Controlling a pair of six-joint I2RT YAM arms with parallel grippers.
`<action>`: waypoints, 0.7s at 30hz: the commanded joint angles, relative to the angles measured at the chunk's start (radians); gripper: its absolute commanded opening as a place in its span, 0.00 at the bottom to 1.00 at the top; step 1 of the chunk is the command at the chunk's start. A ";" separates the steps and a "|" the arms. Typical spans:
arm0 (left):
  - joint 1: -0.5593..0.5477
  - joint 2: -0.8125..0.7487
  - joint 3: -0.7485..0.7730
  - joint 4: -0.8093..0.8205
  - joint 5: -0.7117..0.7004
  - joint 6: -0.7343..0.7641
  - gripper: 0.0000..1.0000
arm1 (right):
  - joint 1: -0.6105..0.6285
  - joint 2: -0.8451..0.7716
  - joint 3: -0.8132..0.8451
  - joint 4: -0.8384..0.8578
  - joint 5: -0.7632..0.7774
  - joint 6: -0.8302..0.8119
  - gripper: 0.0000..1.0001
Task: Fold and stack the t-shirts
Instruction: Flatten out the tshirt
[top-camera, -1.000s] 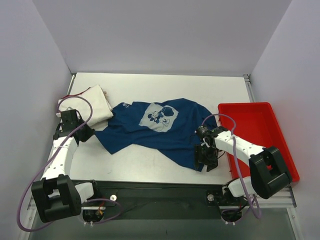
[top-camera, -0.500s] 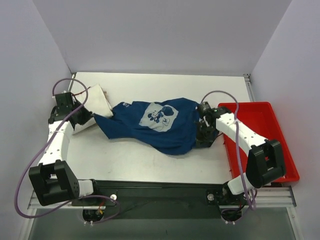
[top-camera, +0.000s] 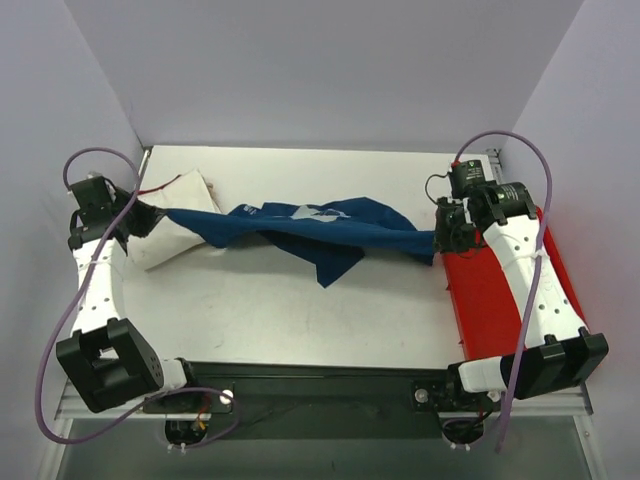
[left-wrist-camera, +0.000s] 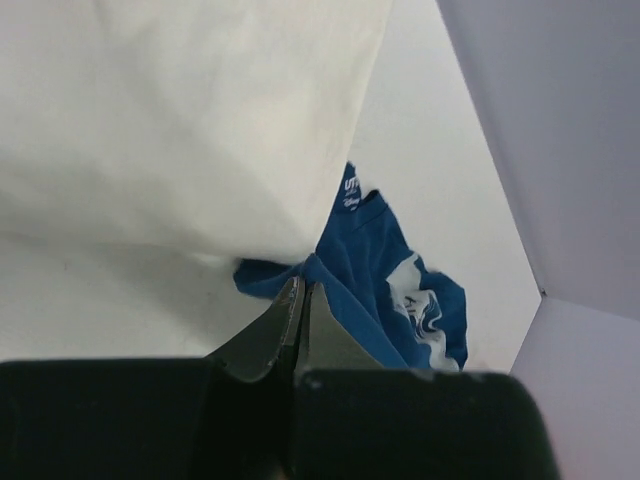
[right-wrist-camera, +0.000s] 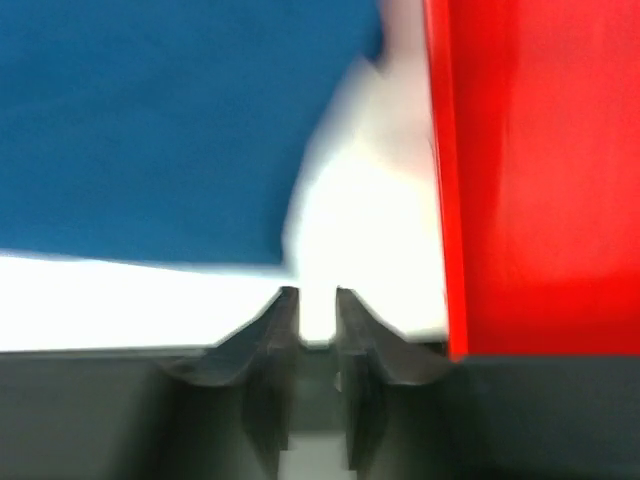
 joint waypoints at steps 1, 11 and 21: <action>0.004 -0.064 -0.108 0.041 0.039 -0.005 0.00 | -0.008 -0.063 -0.144 -0.162 0.049 0.016 0.25; -0.094 -0.207 -0.424 0.038 0.042 0.039 0.00 | 0.024 -0.091 -0.508 0.061 -0.171 0.173 0.57; -0.097 -0.178 -0.395 -0.028 0.021 0.128 0.00 | 0.303 0.030 -0.664 0.244 -0.180 0.274 0.54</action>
